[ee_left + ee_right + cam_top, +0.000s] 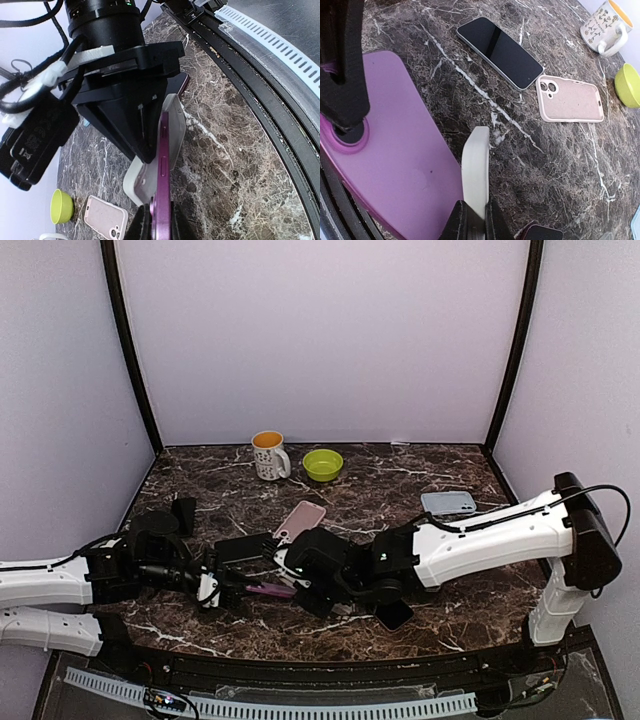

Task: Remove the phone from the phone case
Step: Remove the phone case from the phone, then place the phone case at the center of the board.

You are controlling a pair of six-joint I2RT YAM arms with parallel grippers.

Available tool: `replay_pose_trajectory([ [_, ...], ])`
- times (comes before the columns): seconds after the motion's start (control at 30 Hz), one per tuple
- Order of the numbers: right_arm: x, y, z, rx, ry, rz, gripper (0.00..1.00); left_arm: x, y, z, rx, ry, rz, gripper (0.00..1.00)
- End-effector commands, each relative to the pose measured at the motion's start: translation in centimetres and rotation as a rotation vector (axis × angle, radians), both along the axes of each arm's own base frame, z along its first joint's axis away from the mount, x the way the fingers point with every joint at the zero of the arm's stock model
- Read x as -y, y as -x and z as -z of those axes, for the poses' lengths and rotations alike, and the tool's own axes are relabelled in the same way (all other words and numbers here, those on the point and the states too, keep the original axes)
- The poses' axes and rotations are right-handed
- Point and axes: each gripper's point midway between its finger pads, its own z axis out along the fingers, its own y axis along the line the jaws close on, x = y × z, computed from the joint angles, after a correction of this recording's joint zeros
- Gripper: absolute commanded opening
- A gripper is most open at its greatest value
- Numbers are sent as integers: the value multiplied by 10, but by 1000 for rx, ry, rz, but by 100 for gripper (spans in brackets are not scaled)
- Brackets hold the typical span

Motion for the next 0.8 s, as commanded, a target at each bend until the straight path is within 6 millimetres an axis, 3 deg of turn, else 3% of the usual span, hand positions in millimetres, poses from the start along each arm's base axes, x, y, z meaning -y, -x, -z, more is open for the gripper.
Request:
replay_pose_trajectory([
  [0.0,15,6,6,-37,18,20,0,10,-12,-58,166,179,-14,0],
  [0.4,37,-8,-15,-23,-28,103,0,5,-18,-56,194,161,-55,0],
  [0.77,86,-69,-59,2,-186,328,0,-14,-38,-60,273,133,-171,0],
])
